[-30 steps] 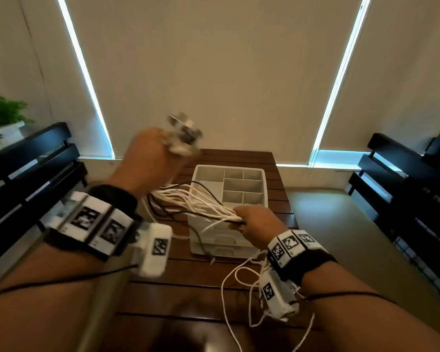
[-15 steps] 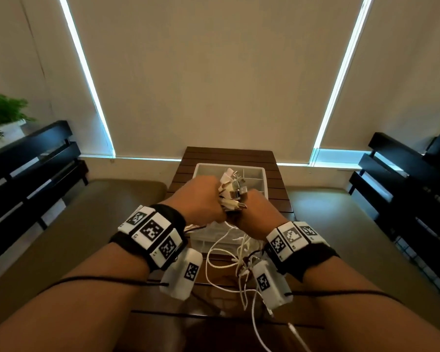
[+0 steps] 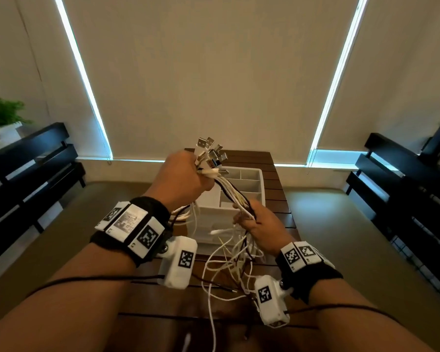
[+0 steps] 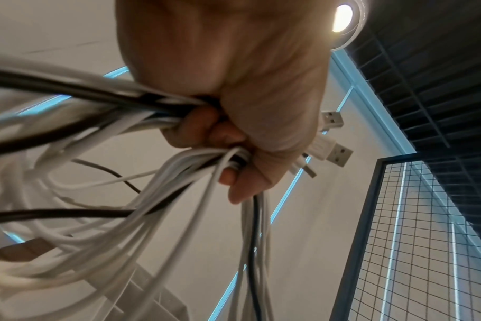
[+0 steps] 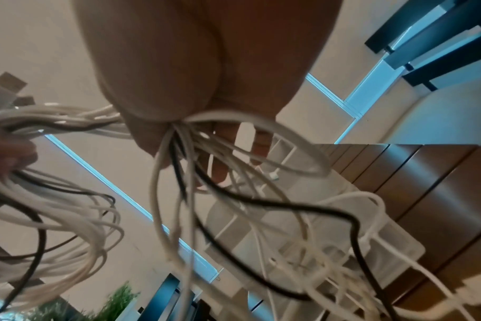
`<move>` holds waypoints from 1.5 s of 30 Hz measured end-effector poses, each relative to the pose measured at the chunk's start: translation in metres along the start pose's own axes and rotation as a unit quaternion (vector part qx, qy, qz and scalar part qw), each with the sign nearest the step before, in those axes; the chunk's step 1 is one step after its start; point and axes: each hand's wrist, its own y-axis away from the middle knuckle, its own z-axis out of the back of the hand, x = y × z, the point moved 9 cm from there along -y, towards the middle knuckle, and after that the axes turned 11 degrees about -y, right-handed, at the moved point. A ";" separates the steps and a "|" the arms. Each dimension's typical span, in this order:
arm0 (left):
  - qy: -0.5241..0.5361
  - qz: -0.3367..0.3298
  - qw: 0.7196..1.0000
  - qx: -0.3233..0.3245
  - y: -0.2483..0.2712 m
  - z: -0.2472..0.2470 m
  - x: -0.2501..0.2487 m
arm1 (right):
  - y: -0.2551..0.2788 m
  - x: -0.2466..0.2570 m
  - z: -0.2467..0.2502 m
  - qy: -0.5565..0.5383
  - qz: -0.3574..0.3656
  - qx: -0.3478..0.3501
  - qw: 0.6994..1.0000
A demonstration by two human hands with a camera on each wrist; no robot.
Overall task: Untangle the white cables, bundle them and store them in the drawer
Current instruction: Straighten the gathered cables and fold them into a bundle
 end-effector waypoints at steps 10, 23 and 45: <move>-0.006 0.001 0.998 -0.057 -0.010 0.034 -0.005 | 0.009 -0.045 0.018 0.073 -0.094 -0.010 0.993; 0.020 -0.004 0.995 -0.101 -0.019 0.067 -0.012 | 0.035 -0.062 0.039 0.062 -0.091 -0.111 0.988; 0.112 0.065 0.979 -0.156 -0.013 0.101 0.015 | 0.045 -0.047 0.045 -0.126 -0.030 -0.033 0.991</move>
